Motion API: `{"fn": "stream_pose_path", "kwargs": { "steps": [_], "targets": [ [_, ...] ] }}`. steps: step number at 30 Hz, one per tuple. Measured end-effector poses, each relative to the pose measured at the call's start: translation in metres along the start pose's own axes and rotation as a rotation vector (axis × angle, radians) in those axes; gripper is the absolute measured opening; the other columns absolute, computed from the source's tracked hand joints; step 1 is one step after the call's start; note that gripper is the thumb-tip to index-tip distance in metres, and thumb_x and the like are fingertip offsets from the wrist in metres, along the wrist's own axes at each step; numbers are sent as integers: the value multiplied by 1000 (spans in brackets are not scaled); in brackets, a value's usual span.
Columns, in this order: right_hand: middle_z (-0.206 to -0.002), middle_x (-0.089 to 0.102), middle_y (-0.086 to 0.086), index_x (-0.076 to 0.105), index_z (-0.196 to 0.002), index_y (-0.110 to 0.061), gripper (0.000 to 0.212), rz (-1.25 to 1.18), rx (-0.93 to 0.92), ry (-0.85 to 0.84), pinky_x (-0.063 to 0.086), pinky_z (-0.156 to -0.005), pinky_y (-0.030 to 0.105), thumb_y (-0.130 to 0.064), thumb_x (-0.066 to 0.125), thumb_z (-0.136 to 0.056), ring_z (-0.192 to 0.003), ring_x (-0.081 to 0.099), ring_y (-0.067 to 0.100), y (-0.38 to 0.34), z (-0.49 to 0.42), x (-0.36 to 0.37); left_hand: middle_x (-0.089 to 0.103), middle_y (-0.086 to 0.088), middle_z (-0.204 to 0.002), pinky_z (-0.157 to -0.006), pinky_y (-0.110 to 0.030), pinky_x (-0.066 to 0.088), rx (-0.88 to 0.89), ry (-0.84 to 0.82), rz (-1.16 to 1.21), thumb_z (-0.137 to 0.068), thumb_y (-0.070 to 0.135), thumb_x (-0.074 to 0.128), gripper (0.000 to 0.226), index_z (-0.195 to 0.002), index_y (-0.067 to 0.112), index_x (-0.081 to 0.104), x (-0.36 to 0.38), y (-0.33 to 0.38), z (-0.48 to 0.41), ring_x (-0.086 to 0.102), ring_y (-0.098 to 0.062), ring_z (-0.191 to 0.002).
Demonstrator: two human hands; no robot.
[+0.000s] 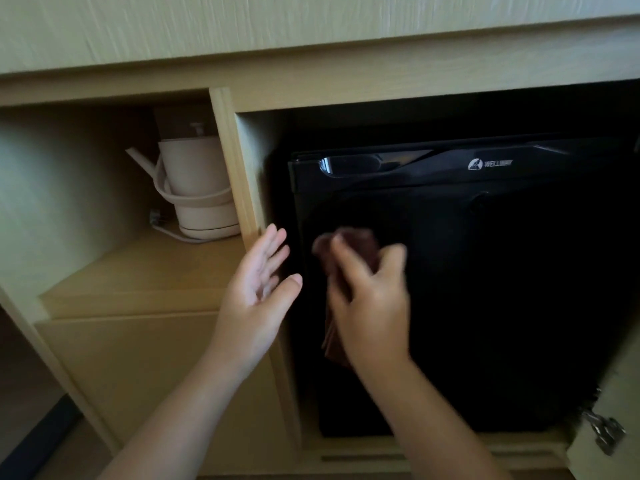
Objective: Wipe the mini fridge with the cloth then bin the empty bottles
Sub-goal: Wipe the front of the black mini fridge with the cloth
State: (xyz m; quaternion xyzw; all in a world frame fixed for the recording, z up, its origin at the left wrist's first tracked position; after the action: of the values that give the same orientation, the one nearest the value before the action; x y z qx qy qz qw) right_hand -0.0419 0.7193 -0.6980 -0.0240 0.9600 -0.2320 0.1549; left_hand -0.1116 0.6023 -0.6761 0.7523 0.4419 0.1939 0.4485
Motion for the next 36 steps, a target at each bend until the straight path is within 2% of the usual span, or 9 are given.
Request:
{"fn": "stream_pose_path", "kwargs": {
  "steps": [2, 5, 10, 17, 21, 26, 29, 32, 36],
  "targets": [
    [-100, 47, 13, 55, -125, -21, 59, 49, -67, -137, 56, -63, 35, -10, 76, -71, -80, 57, 27, 4, 24, 11, 35, 23, -139, -109, -34, 32, -32, -2, -39, -82, 15, 59, 65, -132, 41, 27, 10, -6, 0, 37, 3, -128],
    [-103, 45, 9, 51, -127, -21, 59, 13, -57, -148, 56, -70, 28, -11, 75, -74, -82, 57, 20, 22, 33, -1, 24, 25, -139, -113, -34, 23, -88, 2, -124, -87, 9, 57, 75, -144, 33, 14, 21, -16, -1, 27, 2, -132],
    [-102, 36, 3, 59, -122, -16, 51, -58, 148, 122, 29, -89, -2, -5, 73, -74, -86, 49, 11, 85, 7, -63, 15, 17, -150, -112, -32, 21, -163, -9, -197, -83, 20, 63, 86, -146, 34, 6, 39, -25, 2, 16, -4, -137],
    [-121, 41, 20, 52, -128, -13, 44, -109, 579, 505, 22, -91, -3, -16, 63, -86, -115, 46, 22, 167, -11, -134, 7, 15, -152, -114, -36, 19, -125, -9, -362, -76, 27, 70, 102, -146, 29, -4, 47, -26, 3, 10, -1, -136],
    [-109, 37, 8, 55, -125, -17, 45, -98, 392, 362, 25, -93, 0, -10, 67, -82, -102, 49, 17, 140, 0, -103, 2, 13, -154, -114, -36, 19, -104, 11, -424, -74, 27, 72, 107, -146, 27, -8, 53, -26, 5, 9, -7, -140],
    [-104, 45, 12, 48, -128, -24, 55, -10, 41, 43, 53, -78, 32, -12, 66, -78, -85, 58, 27, 96, 27, -56, -6, 8, -155, -114, -37, 15, -50, 59, -561, -72, 32, 74, 113, -146, 23, -12, 59, -31, 7, 4, -9, -141],
    [-114, 39, 6, 47, -131, -22, 58, -23, -32, -28, 50, -84, 26, -9, 68, -78, -95, 58, 25, 107, 28, -62, -19, 6, -154, -108, -21, 5, -9, 4, -700, -70, 35, 73, 119, -144, 18, -19, 66, -30, 11, -14, 3, -134],
    [-115, 39, 7, 51, -128, -24, 52, 7, 30, 51, 44, -90, 22, -13, 64, -79, -98, 57, 26, 141, 22, -91, -21, 4, -153, -105, -16, 1, -19, 5, -743, -70, 35, 73, 120, -143, 16, -20, 68, -29, 11, -18, 7, -129],
    [-116, 42, 19, 55, -126, -15, 43, 84, 305, 229, 29, -98, 10, -10, 64, -84, -104, 50, 24, 209, 19, -150, -18, 3, -154, -107, -21, 3, -24, 25, -762, -69, 35, 74, 120, -144, 15, -18, 72, -32, 10, -16, 6, -130]
  ]
}}
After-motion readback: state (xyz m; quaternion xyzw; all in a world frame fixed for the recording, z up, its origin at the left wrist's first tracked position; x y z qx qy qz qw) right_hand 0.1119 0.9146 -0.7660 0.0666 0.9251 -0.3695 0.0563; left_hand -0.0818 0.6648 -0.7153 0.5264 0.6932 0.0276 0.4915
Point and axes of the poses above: each hand's wrist, its own z-axis away from the middle knuckle, its own x-axis out of the palm, y = z × x, the point moved 3 cm from there along -z, towards the middle knuckle
